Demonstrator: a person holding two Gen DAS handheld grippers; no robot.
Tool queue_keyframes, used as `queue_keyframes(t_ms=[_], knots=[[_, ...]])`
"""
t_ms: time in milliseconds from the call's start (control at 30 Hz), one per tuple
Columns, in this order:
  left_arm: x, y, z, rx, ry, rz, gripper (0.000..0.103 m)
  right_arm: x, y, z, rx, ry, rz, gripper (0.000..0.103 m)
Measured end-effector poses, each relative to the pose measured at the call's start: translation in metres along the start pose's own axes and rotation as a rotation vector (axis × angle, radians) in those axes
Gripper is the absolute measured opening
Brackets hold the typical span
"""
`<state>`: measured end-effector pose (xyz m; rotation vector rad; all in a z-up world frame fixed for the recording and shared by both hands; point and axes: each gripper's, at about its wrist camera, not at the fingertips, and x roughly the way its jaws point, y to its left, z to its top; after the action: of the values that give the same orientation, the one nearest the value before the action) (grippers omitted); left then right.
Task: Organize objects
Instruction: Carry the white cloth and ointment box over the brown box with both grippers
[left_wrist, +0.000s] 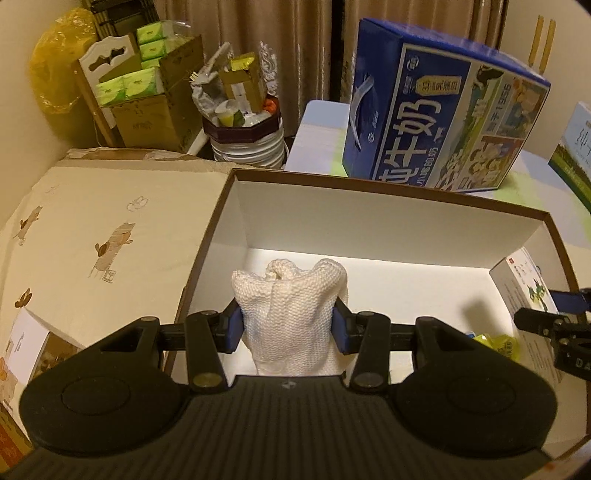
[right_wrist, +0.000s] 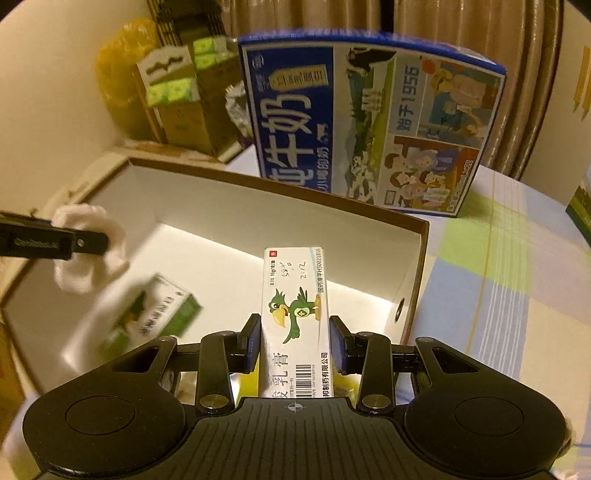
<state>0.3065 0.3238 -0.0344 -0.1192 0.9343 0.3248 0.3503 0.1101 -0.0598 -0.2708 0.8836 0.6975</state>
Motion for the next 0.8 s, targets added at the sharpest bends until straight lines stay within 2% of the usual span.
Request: queue_keyframes(t_ms=[300, 500, 667, 800], knots=[[0.021, -0.006, 0.010, 0.034, 0.019, -0.011, 0.042, 0.032, 0.004, 0.011, -0.104, 0.024, -0.098, 0.035], [0.031, -0.007, 0.014, 0.053, 0.033, -0.009, 0.042, 0.037, -0.001, 0.016, -0.096, 0.019, -0.101, 0.035], [0.038, -0.008, 0.016, 0.060, 0.038, 0.006, 0.043, 0.029, -0.006, 0.016, -0.059, 0.006, -0.070, 0.035], [0.042, -0.010, 0.019, 0.066, 0.033, 0.018, 0.051, 0.024, -0.008, 0.014, -0.027, 0.003, -0.037, 0.035]])
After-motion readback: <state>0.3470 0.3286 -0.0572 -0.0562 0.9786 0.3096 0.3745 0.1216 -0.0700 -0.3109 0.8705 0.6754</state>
